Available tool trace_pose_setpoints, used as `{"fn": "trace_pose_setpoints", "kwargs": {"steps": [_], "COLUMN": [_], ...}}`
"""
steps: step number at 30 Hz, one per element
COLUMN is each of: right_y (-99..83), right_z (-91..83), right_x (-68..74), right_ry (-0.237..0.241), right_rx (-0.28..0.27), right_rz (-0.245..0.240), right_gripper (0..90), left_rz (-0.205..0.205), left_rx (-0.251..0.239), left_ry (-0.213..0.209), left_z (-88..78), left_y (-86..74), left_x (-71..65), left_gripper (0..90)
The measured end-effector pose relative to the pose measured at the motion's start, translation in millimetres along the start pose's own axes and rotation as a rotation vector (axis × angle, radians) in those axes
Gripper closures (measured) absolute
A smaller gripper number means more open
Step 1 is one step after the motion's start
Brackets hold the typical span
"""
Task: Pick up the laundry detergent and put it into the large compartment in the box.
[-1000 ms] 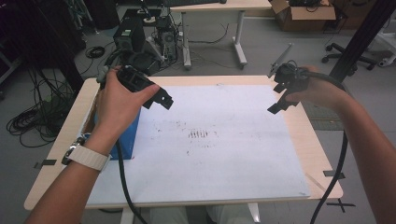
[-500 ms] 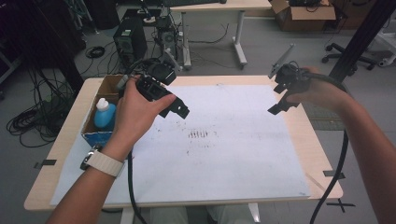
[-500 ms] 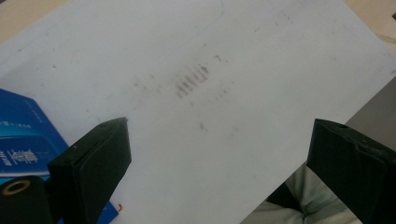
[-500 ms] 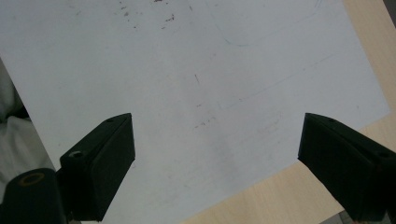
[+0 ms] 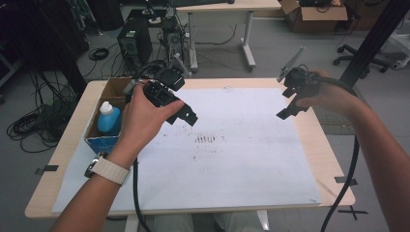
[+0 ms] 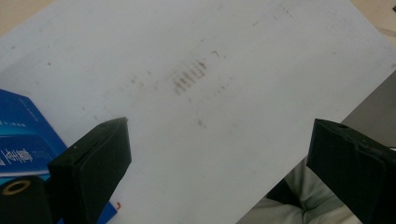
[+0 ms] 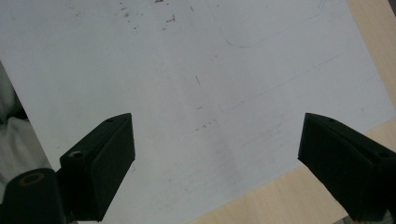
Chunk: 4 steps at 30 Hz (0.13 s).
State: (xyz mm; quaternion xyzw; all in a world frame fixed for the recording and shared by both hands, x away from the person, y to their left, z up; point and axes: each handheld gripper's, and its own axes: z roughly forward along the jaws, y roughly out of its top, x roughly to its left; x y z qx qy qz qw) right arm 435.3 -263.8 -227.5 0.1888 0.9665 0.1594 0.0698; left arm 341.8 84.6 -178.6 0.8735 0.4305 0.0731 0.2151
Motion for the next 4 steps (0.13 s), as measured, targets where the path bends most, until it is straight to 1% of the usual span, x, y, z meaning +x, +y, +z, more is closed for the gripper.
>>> {"fn": "trace_pose_setpoints", "kwargs": {"steps": [4], "right_y": [0.6], "right_z": [1.0], "right_x": [-0.8], "right_ry": [0.001], "right_rx": [0.002], "right_rz": [0.000], "right_gripper": [10.7], "left_rz": [0.001], "left_rx": [0.004], "left_ry": [-0.001], "left_z": [0.2], "left_y": [-1.4], "left_x": [1.5], "left_gripper": [6.8]}}
